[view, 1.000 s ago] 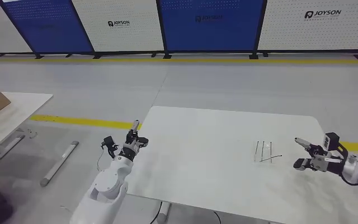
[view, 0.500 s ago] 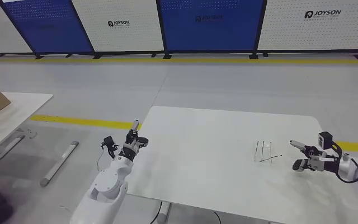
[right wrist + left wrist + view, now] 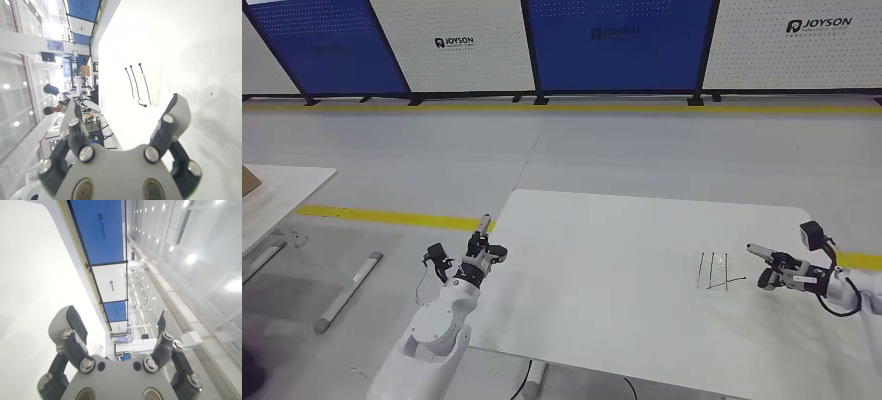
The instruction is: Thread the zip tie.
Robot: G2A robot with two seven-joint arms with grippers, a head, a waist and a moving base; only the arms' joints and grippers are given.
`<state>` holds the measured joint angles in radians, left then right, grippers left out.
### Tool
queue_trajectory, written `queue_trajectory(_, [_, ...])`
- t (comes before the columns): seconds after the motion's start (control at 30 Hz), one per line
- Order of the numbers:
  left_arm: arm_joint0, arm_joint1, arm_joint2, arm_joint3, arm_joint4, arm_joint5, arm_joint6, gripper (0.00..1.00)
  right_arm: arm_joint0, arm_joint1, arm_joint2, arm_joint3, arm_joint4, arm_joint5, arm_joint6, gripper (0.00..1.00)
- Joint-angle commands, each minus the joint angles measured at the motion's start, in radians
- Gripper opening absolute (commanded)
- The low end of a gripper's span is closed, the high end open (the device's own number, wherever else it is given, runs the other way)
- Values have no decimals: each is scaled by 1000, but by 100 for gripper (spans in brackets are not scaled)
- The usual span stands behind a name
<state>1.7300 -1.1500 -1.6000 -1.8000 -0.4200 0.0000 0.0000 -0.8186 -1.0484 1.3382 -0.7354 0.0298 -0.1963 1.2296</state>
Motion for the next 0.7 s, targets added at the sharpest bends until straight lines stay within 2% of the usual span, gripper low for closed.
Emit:
queue_trajectory(0.0, [0,0,0,0,0,0,0,100,0,0,0,-1,0,2,1,100])
queue_trajectory(0.2, [0,0,0,0,0,0,0,100,0,0,0,-1,0,2,1,100])
queue_trajectory(0.33, [0,0,0,0,0,0,0,100,-20,-4,-23,-27,-29,-48,-48,100])
queue_trajectory(0.67, [0,0,0,0,0,0,0,100,14,-15,-74,34,-41,-64,-59,100])
